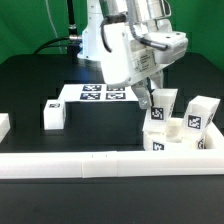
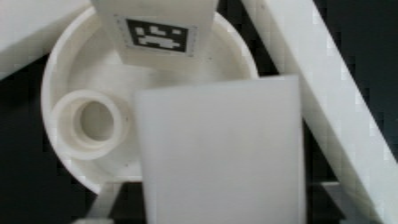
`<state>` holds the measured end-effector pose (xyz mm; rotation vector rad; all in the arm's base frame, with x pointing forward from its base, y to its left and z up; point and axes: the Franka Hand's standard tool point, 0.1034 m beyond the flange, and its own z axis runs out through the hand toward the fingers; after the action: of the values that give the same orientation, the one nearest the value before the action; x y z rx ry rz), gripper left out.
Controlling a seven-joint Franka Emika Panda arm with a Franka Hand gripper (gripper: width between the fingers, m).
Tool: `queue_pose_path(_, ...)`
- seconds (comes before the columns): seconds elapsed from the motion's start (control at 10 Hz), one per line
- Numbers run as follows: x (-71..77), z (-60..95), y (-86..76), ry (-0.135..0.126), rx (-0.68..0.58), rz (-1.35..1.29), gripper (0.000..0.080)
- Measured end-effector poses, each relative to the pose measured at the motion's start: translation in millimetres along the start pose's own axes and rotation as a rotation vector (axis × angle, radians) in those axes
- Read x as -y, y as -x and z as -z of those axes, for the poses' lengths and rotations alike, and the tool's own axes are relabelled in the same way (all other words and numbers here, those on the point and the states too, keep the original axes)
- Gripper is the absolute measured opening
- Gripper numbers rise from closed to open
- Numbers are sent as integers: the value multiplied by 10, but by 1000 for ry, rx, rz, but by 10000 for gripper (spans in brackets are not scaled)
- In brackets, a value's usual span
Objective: Assemble stool
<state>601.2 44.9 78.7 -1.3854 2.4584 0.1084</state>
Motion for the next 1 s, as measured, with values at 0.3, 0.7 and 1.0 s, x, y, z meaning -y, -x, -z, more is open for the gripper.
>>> queue_pose_path(0.3, 19, -5, -10, -17, 21, -208, 340)
queue_pose_path(0.7, 22, 3, -6, -1, 25, -317, 340)
queue_pose_path(1.0, 114, 143, 33, -22, 51, -143, 625)
